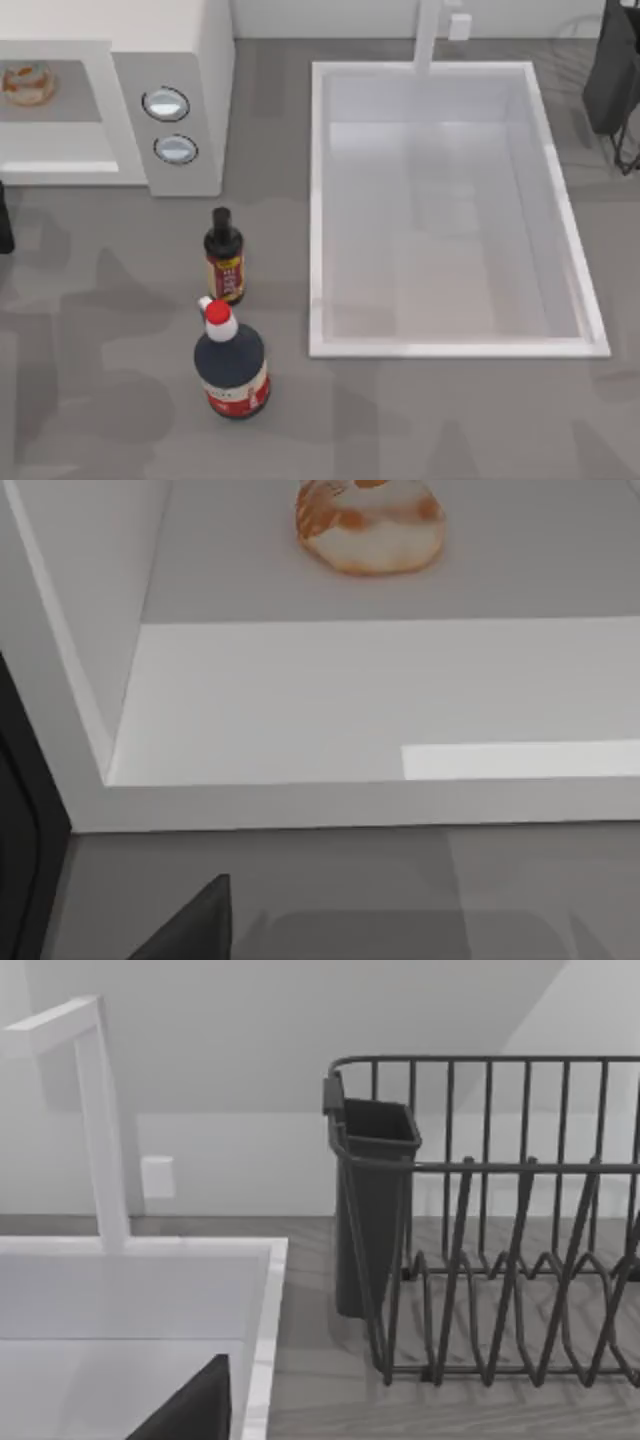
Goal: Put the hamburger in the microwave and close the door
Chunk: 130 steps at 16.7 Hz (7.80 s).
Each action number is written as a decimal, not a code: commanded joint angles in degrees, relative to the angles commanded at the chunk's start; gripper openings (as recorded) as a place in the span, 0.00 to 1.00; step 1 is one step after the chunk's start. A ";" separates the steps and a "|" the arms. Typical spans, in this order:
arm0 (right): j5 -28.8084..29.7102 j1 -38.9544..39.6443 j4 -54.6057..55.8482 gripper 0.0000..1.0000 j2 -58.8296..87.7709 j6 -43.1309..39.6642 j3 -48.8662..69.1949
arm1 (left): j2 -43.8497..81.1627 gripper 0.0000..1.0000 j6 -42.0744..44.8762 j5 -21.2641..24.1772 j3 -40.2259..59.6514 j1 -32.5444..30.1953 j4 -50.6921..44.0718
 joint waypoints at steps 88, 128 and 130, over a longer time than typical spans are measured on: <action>0.00 0.00 0.00 1.00 0.00 0.00 0.00 | -88.81 0.00 -9.04 -20.67 -26.22 -18.40 -38.08; 0.00 0.00 0.00 1.00 0.00 0.00 0.00 | -16.19 0.00 36.03 4.06 33.70 29.52 -76.28; 0.00 0.00 0.00 1.00 0.00 0.00 0.00 | -8.22 0.00 39.16 8.83 39.82 34.58 -79.53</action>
